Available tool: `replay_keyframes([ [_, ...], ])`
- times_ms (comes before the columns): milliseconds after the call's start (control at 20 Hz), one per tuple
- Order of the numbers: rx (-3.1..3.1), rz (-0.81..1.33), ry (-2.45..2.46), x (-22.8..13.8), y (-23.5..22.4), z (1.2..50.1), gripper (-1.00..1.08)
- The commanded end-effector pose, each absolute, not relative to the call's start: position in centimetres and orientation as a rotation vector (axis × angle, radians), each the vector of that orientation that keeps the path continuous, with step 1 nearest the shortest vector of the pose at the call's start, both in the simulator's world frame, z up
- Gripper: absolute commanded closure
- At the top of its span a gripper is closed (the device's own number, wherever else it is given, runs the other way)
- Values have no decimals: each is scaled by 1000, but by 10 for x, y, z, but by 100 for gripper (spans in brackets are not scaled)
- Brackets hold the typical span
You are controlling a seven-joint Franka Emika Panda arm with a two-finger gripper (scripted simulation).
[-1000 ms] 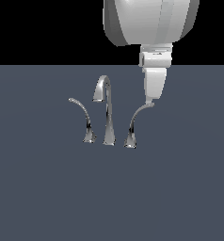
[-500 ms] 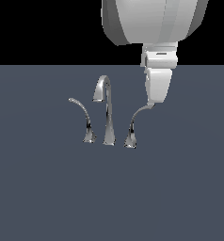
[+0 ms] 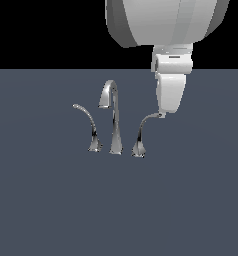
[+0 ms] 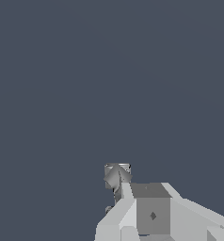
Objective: Turn on the faucet by rotating a designated handle.
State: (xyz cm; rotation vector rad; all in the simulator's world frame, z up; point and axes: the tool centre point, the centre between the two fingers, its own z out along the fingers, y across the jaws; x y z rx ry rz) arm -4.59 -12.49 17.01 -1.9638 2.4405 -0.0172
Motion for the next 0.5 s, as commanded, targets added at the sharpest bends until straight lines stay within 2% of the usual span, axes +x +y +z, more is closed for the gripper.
replay_keyframes([
  [0, -1983, -4, 2433, -57, -113, 171, 108],
  [250, -1980, -1, 2439, -74, -106, 171, 108],
  [350, -1961, -6, 2451, -70, -115, 170, 108],
  [450, -1965, -5, 2449, -73, -104, 170, 108],
])
